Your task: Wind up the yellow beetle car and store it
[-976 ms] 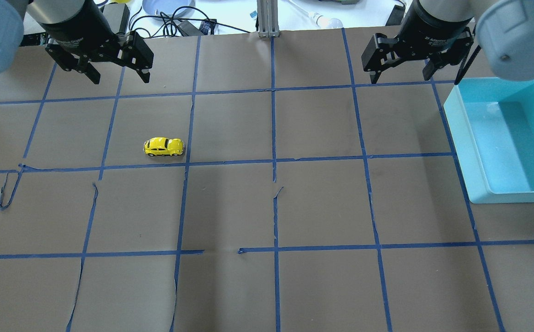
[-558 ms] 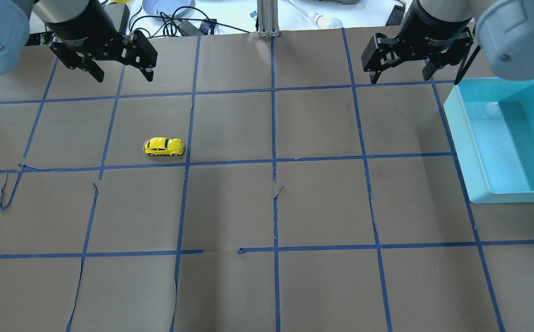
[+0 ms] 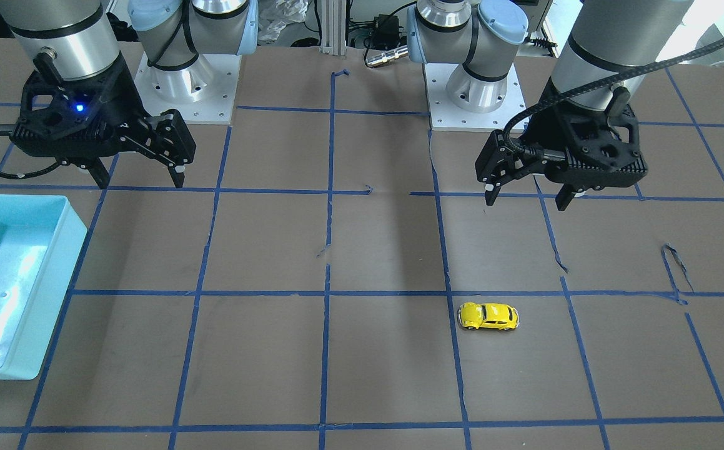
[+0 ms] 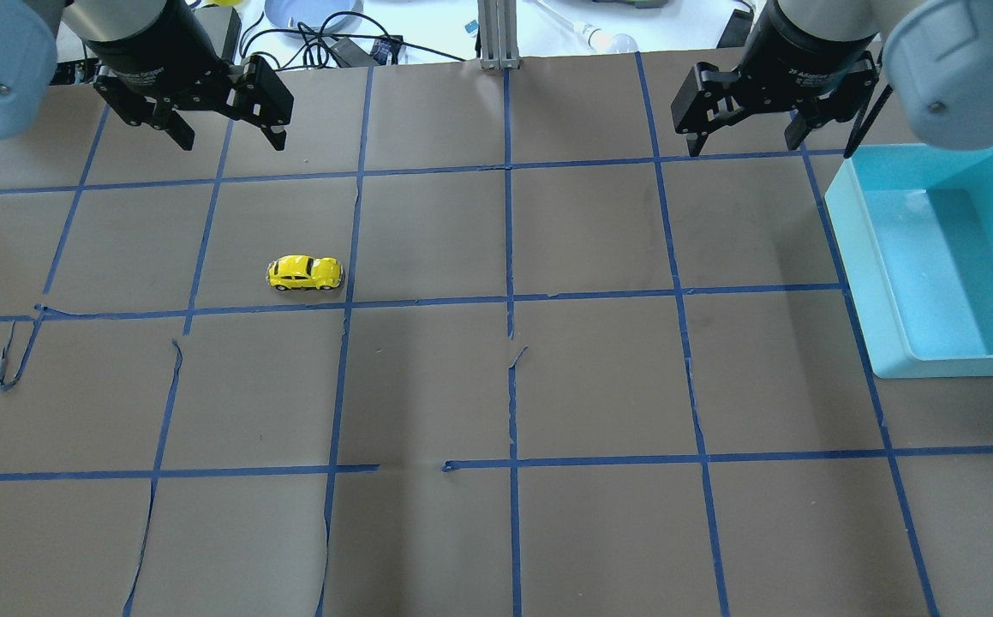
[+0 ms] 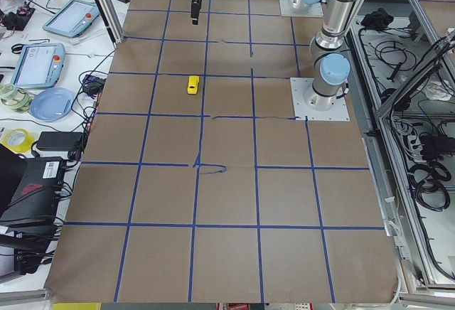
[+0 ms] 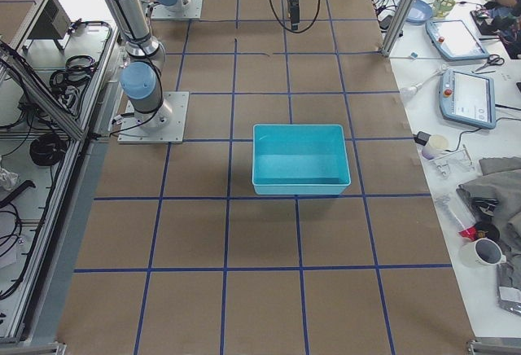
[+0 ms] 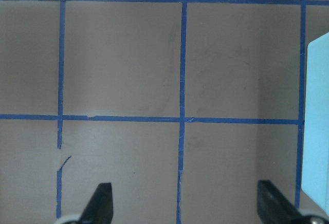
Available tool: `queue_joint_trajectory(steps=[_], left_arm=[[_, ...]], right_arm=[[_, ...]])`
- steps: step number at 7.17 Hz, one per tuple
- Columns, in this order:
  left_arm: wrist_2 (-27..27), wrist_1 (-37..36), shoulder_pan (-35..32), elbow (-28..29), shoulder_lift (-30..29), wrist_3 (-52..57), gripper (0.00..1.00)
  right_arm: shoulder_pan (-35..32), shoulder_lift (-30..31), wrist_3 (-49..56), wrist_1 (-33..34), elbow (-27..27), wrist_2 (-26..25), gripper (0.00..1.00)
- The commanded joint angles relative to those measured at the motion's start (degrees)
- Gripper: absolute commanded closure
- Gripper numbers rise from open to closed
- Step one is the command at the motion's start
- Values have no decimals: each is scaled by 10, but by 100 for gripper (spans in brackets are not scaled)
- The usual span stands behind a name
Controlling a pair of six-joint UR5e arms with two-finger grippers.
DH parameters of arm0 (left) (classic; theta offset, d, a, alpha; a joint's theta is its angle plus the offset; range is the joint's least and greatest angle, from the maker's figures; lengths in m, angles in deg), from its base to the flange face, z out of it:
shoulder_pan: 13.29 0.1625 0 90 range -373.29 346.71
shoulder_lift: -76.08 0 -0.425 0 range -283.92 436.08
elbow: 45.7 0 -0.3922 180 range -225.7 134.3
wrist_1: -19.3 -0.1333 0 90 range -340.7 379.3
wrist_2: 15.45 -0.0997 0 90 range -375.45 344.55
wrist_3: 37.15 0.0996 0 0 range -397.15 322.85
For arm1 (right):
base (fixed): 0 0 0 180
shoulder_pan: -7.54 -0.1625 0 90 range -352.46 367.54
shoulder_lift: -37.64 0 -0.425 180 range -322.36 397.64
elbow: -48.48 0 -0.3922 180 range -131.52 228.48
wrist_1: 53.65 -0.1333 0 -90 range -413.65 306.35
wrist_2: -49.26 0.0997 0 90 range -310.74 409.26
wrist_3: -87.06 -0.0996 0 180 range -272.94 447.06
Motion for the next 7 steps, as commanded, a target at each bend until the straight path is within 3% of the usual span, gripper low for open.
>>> queue_joint_trajectory(steps=[1, 7], left_arm=[[0, -1, 0, 0, 1, 1, 0], [0, -15, -1, 0, -11, 45, 0]], right_arm=[[0, -1, 0, 0, 0, -2, 0], [1, 1, 1, 0, 0, -3, 0]])
